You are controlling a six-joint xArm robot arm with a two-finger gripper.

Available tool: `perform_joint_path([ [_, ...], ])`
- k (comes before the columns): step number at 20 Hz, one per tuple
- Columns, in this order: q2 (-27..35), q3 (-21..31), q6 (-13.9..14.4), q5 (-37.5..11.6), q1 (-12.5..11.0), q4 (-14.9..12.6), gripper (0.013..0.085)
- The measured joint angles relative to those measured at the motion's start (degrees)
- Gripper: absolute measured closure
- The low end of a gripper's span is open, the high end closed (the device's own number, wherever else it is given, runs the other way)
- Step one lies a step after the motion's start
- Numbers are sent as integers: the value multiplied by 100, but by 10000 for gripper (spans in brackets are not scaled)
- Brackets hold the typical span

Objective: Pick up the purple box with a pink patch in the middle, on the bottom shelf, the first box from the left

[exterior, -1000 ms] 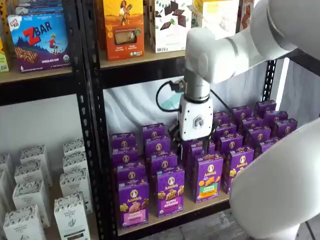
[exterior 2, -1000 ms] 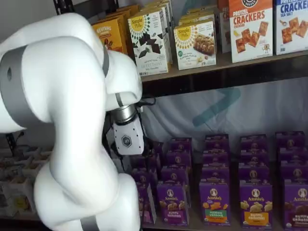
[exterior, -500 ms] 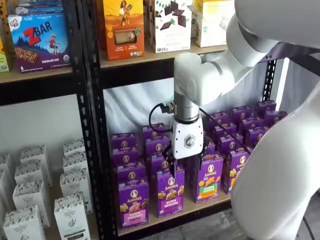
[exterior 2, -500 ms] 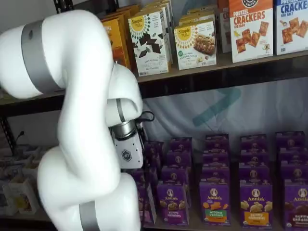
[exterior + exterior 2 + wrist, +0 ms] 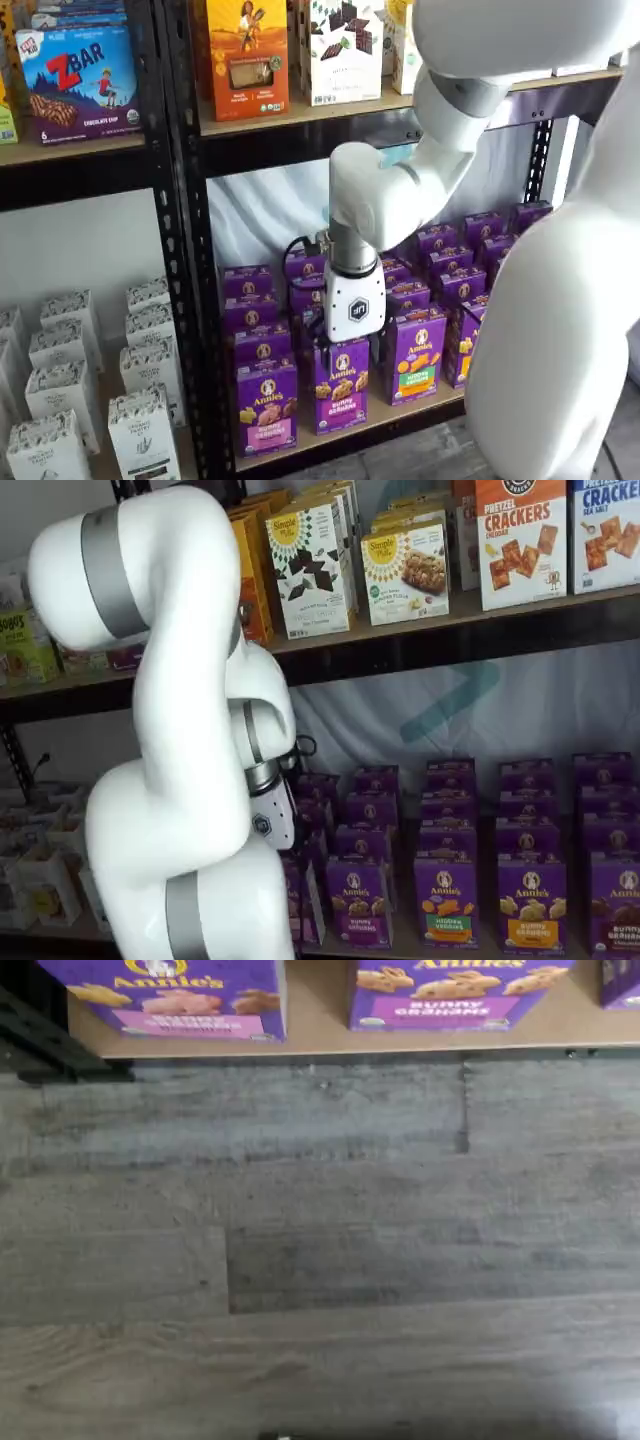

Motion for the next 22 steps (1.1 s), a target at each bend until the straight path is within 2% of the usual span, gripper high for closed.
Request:
perform_joint_path([
  [9, 887, -469, 255, -596, 53, -212, 130],
  [19, 2091, -1397, -92, -914, -128, -25, 130],
  [22, 2549, -1815, -107, -960, -230, -116, 130],
])
